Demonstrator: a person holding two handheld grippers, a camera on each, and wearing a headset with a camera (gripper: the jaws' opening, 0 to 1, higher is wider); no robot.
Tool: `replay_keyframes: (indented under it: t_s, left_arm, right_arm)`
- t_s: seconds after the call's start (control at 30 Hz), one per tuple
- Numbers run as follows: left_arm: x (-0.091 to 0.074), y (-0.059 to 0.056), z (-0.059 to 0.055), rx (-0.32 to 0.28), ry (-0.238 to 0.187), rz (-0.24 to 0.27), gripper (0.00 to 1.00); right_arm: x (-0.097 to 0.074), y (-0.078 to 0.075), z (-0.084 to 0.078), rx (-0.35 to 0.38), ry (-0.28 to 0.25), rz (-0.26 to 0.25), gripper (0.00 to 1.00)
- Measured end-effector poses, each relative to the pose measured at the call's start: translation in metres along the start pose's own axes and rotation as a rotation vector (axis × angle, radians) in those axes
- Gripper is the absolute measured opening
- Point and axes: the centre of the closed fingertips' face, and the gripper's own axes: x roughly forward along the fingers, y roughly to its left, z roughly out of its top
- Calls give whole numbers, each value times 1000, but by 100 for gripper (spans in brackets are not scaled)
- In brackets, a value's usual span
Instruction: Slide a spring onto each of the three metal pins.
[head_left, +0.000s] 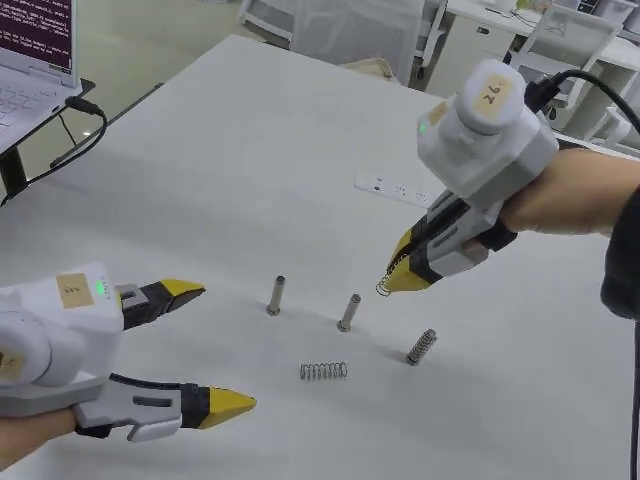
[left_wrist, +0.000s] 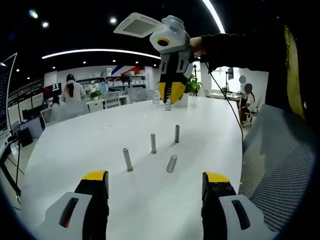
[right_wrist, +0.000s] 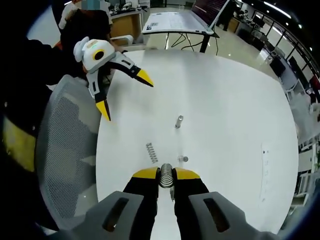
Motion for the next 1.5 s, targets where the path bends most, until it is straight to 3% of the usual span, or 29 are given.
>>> replay_keyframes:
  t_s: [0.3, 0.83, 1.5]
  left_arm:
    - [0, 3, -1, 3, 10, 5, 72]
    - [1, 6, -4, 0, 19, 7, 71]
    - [2, 6, -4, 17, 29, 3, 70]
  right_arm:
    - [15, -19, -3, 20, 10, -1, 8]
    - [45, -28, -11, 43, 29, 16, 8]
    - [55, -31, -11, 48, 41, 27, 8]
